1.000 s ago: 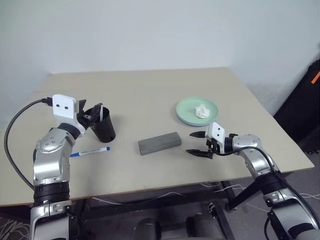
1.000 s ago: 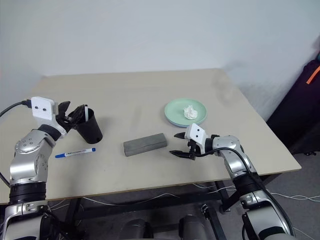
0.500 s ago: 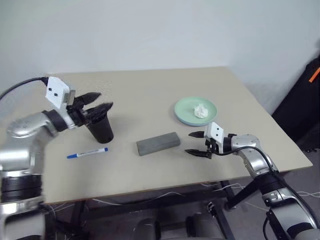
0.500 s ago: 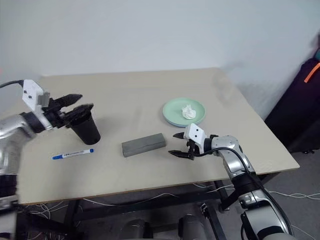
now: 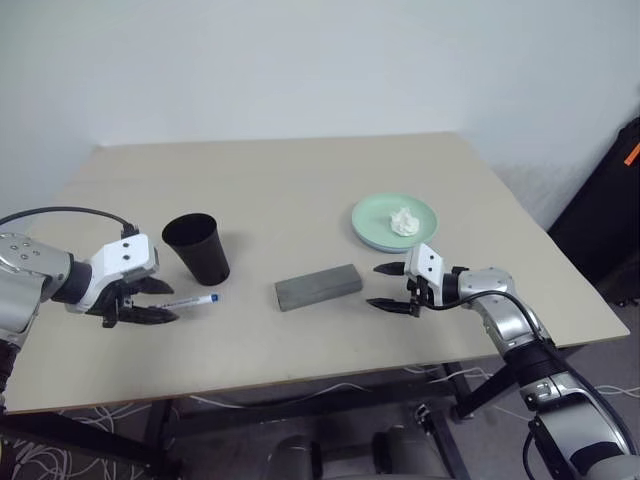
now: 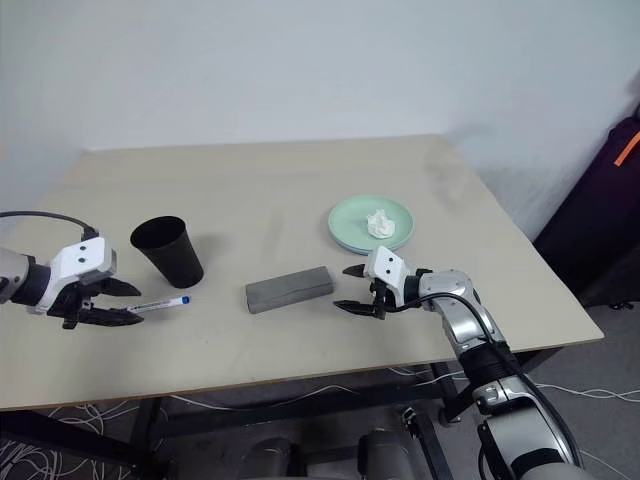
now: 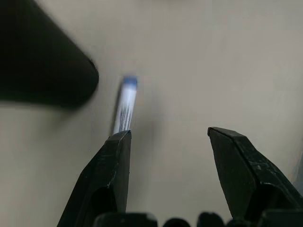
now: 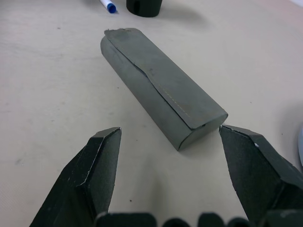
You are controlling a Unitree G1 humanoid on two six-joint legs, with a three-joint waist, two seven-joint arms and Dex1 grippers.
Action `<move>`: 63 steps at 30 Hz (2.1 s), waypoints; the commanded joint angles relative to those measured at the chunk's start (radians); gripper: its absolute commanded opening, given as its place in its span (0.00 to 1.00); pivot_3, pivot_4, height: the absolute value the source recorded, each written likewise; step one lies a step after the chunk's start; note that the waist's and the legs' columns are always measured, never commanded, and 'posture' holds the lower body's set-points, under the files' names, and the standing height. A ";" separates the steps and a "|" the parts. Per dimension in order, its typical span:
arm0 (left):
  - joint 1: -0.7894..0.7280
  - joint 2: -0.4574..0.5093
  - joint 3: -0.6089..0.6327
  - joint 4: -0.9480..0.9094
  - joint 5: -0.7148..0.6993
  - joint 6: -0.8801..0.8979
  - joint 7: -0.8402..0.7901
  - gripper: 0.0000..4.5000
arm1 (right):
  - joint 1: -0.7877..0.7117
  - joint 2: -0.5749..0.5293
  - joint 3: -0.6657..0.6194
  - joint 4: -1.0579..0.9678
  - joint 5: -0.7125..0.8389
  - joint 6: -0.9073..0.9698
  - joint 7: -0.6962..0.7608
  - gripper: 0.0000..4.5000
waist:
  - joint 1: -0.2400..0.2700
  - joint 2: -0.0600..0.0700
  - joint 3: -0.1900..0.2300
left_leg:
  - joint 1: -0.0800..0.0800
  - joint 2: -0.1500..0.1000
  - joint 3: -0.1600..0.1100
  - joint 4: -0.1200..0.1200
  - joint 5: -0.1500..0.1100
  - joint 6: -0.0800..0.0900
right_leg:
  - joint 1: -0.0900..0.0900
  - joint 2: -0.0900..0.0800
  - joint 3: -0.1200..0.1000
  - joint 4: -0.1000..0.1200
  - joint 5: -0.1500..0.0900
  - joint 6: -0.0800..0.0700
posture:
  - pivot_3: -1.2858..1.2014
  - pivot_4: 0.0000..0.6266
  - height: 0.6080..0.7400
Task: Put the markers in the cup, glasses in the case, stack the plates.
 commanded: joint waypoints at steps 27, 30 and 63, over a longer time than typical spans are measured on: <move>-0.296 -0.275 -0.123 0.556 0.308 -0.294 0.051 0.45 | -0.016 -0.013 -0.016 -0.031 -0.002 -0.012 -0.008 0.80 | 0.000 -0.001 -0.001 | 0.001 -0.001 0.000 0.003 0.000 0.001 | 0.002 0.000 0.000 0.001 0.000 0.000 | 0.52 0.00 1.00; -0.295 -0.280 -0.119 0.561 0.307 -0.301 0.049 0.23 | -0.015 -0.013 -0.016 -0.032 -0.001 -0.011 -0.008 0.80 | 0.000 -0.001 -0.001 | 0.001 -0.001 -0.001 0.003 0.000 0.001 | 0.003 0.000 0.000 0.001 0.000 0.000 | 0.52 0.00 1.00; -0.203 -0.624 0.393 -0.203 -0.120 0.031 0.655 0.02 | -0.009 -0.012 -0.011 -0.038 0.000 -0.007 -0.004 0.80 | 0.000 -0.001 -0.001 | 0.002 -0.001 -0.003 0.006 0.003 0.006 | 0.005 0.002 0.001 0.003 0.002 0.003 | 0.52 0.00 1.00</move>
